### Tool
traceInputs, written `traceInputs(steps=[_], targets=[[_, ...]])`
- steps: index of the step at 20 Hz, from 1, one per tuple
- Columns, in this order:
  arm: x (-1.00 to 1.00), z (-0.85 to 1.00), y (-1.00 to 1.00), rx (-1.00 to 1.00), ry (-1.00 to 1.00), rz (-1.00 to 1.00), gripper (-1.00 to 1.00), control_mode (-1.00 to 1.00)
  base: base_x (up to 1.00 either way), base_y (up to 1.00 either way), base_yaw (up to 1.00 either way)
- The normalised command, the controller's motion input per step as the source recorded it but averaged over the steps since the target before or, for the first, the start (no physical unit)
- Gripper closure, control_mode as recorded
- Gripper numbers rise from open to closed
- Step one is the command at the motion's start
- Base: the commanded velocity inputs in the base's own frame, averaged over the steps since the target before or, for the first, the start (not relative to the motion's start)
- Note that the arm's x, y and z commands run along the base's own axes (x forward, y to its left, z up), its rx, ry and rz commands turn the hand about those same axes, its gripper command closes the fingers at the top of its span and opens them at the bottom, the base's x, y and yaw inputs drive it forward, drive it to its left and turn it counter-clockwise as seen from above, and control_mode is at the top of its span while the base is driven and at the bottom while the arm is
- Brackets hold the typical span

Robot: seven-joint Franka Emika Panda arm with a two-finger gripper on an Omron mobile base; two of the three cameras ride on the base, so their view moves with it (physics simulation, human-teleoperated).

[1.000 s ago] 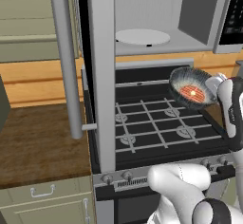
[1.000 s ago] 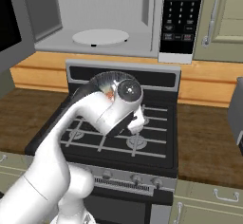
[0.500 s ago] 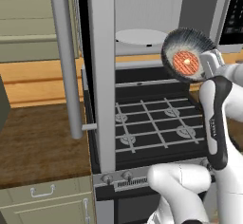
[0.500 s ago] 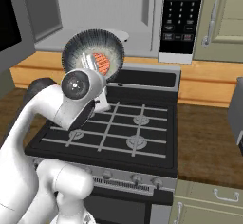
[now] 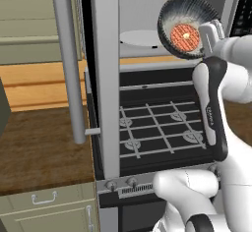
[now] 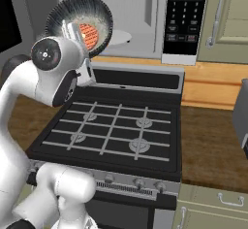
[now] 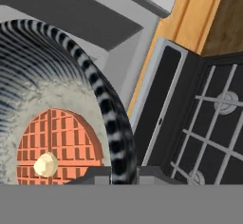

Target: Open the microwave, place the bowl with waffle inside the microwave, then close the microwave door and turn it on.

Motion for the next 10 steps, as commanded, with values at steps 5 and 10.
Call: traceInputs(steps=[5,10], targets=[[0.25,0.55,0.19,-0.02,-0.04,0.0,1.0,-1.0,0.0,0.0,0.0],[0.54,0.05,0.0,-0.12,0.06,0.0,1.0,-1.0,0.0,0.0,0.0]])
